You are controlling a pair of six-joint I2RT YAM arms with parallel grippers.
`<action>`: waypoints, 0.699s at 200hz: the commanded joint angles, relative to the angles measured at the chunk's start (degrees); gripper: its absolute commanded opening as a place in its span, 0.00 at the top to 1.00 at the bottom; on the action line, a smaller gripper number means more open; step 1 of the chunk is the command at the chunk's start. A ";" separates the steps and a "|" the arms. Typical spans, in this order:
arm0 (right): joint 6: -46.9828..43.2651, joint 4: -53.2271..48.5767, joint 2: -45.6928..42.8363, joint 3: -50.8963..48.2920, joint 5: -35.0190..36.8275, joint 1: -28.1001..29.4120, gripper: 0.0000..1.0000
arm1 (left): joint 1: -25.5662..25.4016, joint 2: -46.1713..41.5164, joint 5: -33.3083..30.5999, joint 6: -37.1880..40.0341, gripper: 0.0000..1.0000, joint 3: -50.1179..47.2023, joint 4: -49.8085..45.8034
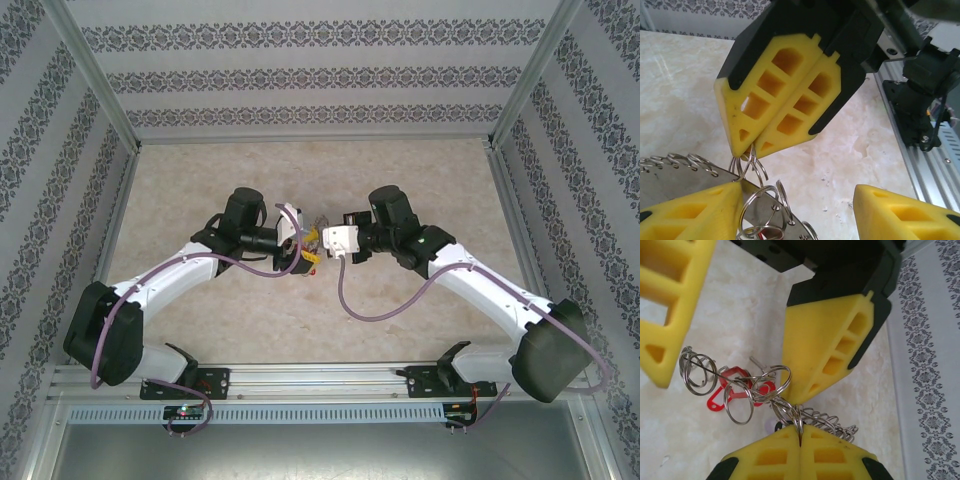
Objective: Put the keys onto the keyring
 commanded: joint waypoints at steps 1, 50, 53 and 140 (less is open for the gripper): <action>3.73 6.46 0.68 -0.36 -3.94 -0.02 1.00 | -0.92 0.92 -3.30 1.93 0.42 -0.30 3.56; 6.31 7.87 2.30 -0.45 -4.55 -0.86 1.00 | -1.01 0.16 -7.00 5.14 0.62 -0.37 1.48; 6.58 8.01 2.39 -0.46 -4.53 -0.90 1.00 | -1.03 0.05 -7.05 5.17 0.64 -0.38 1.41; 8.25 7.65 2.76 -0.82 -6.90 -1.69 1.00 | -1.04 -0.52 -9.89 6.38 1.00 -0.06 0.18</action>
